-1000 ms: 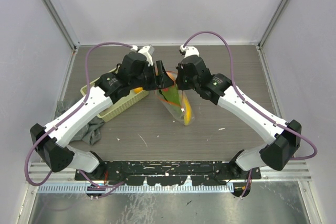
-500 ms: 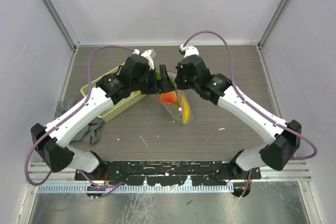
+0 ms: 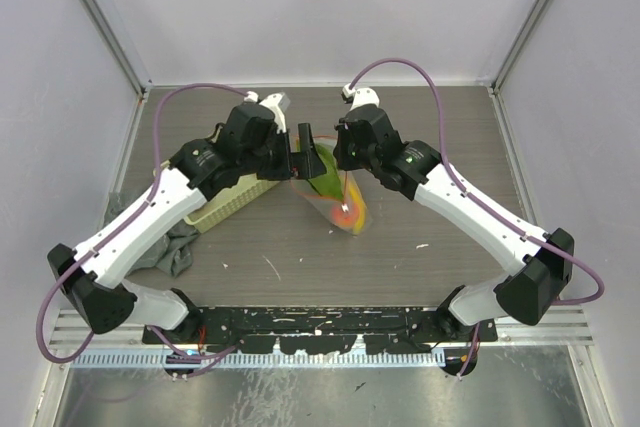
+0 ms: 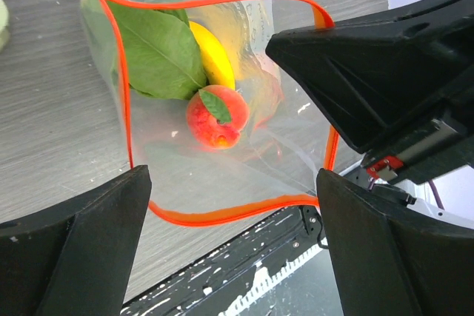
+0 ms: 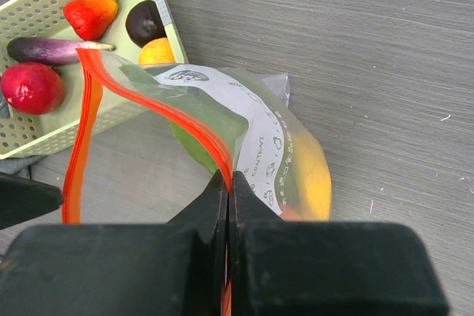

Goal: Place the food in the zip-top bag and seal the zipper
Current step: Place the fake fruit in the zipper food storage bag.

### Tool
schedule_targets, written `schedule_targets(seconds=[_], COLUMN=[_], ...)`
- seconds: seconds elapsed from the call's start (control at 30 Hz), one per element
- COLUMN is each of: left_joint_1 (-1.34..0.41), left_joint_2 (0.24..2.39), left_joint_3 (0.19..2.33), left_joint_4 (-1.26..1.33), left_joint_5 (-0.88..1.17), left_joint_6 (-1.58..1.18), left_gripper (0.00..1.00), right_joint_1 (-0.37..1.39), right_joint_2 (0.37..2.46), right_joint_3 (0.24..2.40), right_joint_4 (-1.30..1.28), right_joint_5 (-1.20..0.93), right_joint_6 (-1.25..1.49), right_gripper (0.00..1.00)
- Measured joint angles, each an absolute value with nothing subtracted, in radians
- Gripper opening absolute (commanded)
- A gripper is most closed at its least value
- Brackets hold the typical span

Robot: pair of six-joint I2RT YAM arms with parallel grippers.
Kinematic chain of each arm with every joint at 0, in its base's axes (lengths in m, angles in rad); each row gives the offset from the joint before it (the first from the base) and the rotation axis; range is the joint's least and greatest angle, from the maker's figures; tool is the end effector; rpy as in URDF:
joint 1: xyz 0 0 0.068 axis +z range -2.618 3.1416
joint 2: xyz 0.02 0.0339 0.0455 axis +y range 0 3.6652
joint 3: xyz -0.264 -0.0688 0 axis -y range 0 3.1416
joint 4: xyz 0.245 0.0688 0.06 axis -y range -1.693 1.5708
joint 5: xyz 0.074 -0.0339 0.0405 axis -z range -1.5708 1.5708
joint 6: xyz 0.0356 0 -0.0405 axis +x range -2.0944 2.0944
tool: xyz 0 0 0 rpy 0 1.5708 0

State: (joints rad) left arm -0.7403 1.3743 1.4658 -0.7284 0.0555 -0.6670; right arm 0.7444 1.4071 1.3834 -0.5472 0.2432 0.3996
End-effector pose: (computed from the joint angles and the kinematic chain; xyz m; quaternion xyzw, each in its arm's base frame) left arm 0.2165 -0.2005 0.3894 0.0452 0.8915 -0.3100 0.3271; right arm 0.2372 0.2069 0.3695 -0.0922 0.8682 0.1681 0.4577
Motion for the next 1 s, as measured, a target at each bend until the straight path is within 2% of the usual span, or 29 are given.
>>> schedule_targets(seconds=[0.2, 0.27, 0.7, 1.0], left_joint_1=[-0.689, -0.648, -0.346, -0.16], left_joint_2=[1.314, 1.299, 1.244, 1.391], left_joint_3=[1.473, 1.473, 1.362, 1.339], left_joint_4=[-0.782, -0.796, -0.932, -0.968], left_joint_5=[0.022, 0.01, -0.168, -0.194], left_joint_6=[-0.632, -0.619, -0.549, -0.479], left_gripper=[0.97, 0.99, 0.98, 0.98], right_joint_1=[0.744, 0.744, 0.744, 0.744], right_joint_2=[1.407, 1.407, 1.398, 1.382], right_joint_3=[1.382, 1.38, 1.343, 1.336], right_joint_4=[-0.546, -0.545, -0.511, -0.508], right_joint_5=[0.246, 0.247, 0.253, 0.253], right_joint_6=[0.399, 0.399, 0.389, 0.373], right_gripper=[0.01, 0.01, 0.01, 0.01])
